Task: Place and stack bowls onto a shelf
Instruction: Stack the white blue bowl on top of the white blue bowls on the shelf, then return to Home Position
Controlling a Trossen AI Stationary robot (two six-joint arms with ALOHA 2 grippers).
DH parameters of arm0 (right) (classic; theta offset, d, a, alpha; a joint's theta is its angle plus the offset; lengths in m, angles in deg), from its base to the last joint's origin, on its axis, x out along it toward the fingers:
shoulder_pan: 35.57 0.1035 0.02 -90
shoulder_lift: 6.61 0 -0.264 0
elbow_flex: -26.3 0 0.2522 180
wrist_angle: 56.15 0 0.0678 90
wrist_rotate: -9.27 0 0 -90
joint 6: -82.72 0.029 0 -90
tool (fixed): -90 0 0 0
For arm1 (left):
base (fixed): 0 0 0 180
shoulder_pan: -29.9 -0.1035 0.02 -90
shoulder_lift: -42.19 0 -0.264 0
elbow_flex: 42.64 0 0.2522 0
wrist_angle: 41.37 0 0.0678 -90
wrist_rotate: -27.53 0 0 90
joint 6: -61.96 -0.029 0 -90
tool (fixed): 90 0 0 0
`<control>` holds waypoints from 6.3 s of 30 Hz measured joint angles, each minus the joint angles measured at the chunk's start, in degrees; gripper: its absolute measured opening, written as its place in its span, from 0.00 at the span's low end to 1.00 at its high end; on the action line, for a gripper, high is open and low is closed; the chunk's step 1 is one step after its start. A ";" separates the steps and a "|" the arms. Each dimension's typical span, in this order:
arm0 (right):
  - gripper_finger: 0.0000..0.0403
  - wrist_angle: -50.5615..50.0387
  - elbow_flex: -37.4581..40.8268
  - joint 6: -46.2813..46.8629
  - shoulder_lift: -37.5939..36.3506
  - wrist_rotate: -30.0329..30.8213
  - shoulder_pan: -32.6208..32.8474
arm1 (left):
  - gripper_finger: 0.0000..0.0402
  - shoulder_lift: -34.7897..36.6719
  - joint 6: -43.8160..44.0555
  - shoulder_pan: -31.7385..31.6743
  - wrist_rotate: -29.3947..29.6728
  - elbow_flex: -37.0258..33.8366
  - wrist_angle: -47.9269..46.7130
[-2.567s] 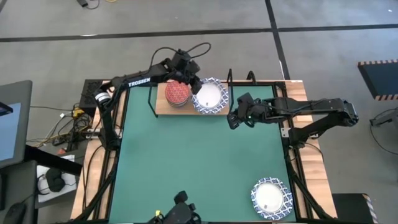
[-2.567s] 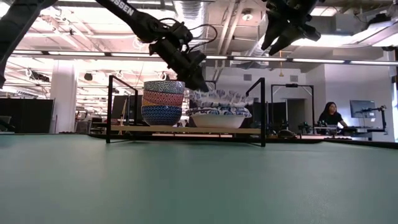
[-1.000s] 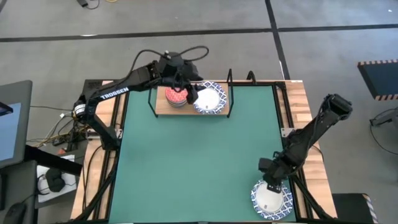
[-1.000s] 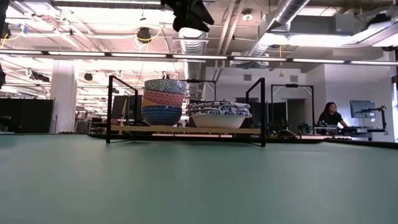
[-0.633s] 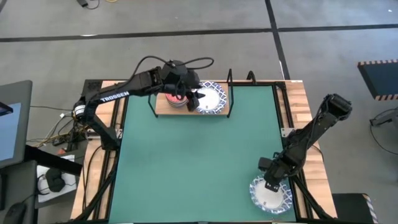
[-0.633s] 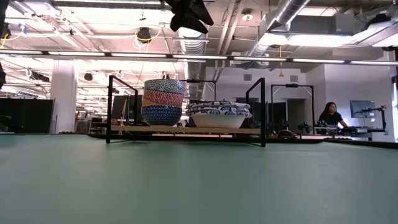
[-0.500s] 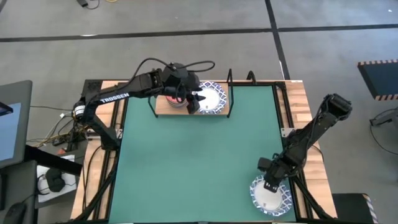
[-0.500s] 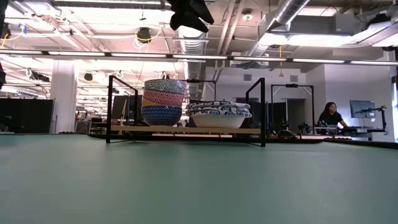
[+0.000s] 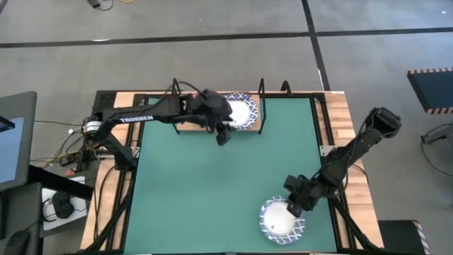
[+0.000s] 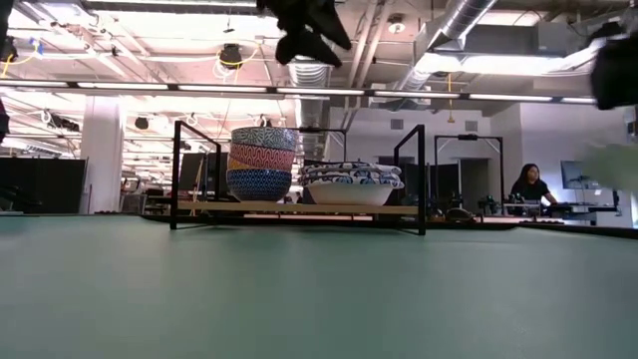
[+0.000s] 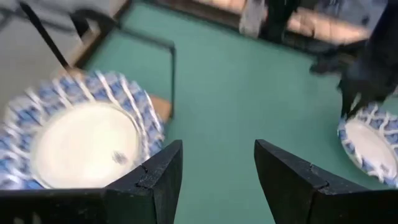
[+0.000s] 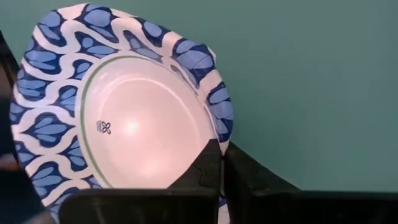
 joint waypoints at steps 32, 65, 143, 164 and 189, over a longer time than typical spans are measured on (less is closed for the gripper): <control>0.06 12.89 -9.17 -34.42 -0.04 13.74 -31.10 | 0.45 -7.98 2.83 7.71 -3.57 -0.70 2.70; 0.07 14.99 -9.27 -39.76 -0.02 13.72 -37.56 | 0.30 -7.97 -8.23 4.31 2.53 -0.72 0.97; 0.34 -1.56 -21.27 -15.50 -0.02 17.66 -38.00 | 0.10 -19.39 -19.46 -25.15 -17.93 8.29 9.55; 0.34 9.46 -21.24 -20.68 -0.70 17.82 -38.61 | 0.25 -18.57 -12.11 -26.90 -20.61 12.14 4.32; 0.27 26.49 -14.92 -59.41 -27.66 13.62 -37.81 | 0.00 -5.81 -9.46 -20.33 -25.40 9.96 16.44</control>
